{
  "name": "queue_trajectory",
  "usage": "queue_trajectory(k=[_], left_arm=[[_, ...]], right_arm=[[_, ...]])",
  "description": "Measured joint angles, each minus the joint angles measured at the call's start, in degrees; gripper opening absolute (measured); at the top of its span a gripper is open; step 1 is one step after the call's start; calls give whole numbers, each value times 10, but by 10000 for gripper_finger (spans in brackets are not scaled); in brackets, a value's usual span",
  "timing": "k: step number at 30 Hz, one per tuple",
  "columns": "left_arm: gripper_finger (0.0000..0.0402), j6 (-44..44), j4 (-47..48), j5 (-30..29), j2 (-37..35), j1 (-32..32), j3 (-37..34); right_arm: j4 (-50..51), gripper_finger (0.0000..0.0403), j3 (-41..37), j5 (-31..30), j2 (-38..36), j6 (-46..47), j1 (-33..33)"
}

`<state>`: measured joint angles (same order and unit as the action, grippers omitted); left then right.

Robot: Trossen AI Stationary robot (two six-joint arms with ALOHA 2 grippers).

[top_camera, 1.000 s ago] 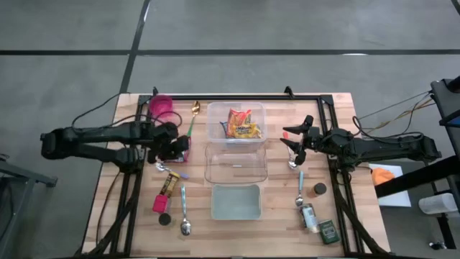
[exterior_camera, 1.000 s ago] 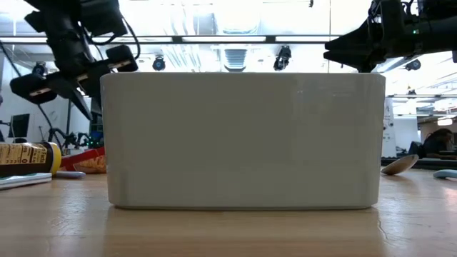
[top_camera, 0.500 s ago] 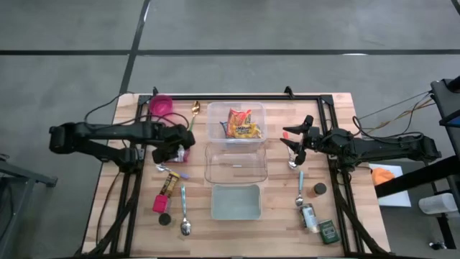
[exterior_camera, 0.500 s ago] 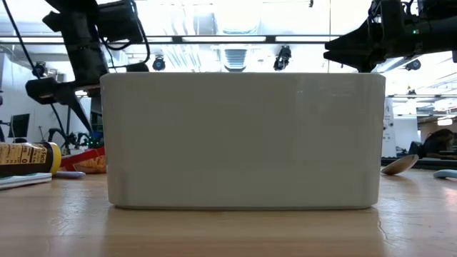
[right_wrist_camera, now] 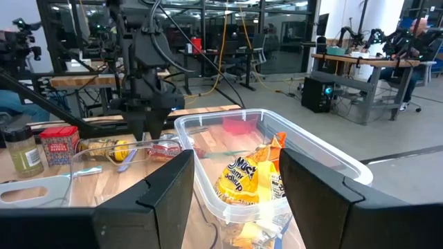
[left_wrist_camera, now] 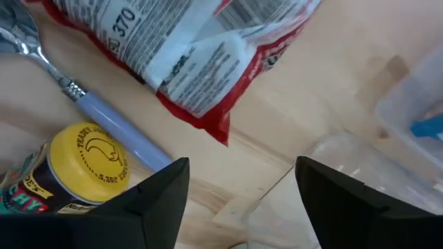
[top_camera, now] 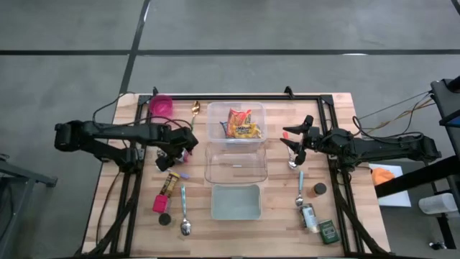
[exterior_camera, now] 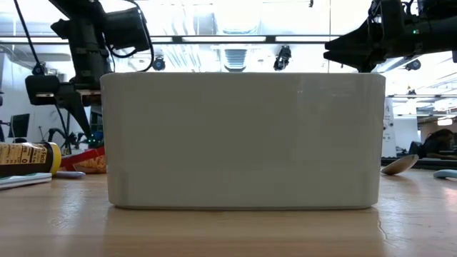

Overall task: Pick & Place Food Item
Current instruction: Put the red noodle pack into the white bin

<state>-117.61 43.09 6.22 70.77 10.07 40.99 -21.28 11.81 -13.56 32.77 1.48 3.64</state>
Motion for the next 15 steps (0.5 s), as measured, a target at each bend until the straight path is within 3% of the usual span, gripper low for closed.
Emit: queue_trajectory(k=[8,15], left_arm=[[244,-9,3,5,31,-9,0],[243,6,5,-28,68,-9,0]], right_arm=[[0,211,0,0,0,0,0],[0,211,0,0,0,0,0]])
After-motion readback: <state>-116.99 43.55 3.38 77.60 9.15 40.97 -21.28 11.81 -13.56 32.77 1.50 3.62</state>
